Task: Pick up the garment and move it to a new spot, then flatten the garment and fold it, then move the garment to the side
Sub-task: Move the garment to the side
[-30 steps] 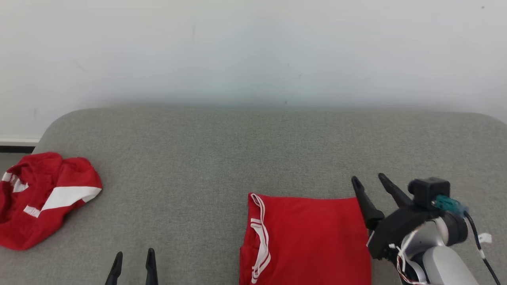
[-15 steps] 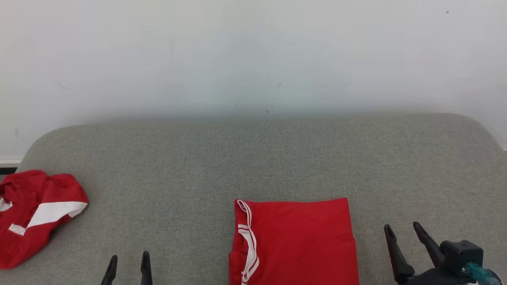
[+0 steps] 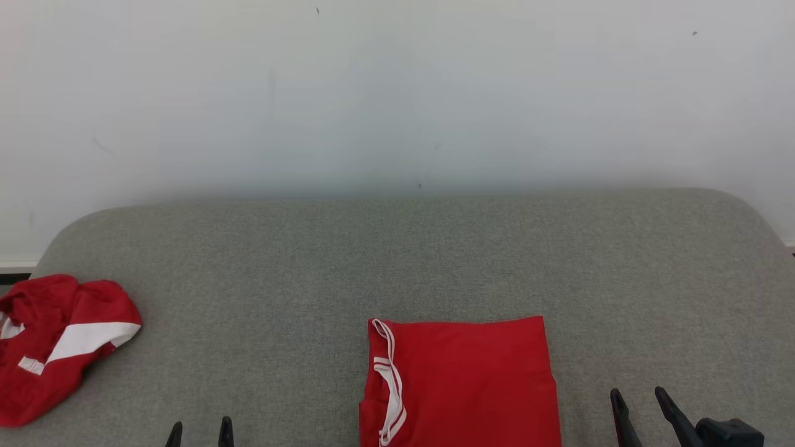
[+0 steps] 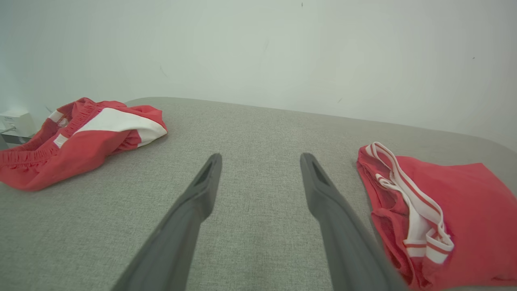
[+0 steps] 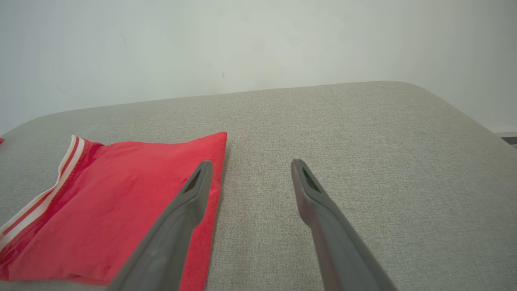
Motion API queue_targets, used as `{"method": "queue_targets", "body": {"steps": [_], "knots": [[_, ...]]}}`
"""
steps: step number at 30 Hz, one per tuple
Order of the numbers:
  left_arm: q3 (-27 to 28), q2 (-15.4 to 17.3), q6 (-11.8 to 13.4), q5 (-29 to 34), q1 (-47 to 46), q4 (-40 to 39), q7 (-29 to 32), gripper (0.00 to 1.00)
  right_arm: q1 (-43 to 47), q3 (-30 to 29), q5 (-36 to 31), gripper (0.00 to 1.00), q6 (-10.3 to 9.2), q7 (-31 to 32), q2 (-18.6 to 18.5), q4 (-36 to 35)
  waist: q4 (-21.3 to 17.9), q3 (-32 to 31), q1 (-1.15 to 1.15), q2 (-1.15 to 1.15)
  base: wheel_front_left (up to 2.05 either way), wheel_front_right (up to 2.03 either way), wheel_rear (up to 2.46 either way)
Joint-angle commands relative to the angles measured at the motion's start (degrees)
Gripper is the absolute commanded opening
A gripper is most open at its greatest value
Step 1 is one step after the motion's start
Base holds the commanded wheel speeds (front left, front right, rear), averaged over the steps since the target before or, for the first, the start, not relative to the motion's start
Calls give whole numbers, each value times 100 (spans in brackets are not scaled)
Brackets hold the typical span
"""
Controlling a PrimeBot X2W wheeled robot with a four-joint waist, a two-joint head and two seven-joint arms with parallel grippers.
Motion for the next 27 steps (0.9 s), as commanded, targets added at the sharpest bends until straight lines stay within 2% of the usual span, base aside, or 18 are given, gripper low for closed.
{"method": "queue_targets", "body": {"steps": [1,27], "knots": [[-5,-1,-24,-7,75,31,-17,100,16,-22,16,100,-14,-32,22,20,-8,1,1,0,0,0,0],[-97,-2,-23,8,52,11,-17,100,-145,-7,-2,100,-14,61,155,172,-18,29,1,0,0,0,0]]}}
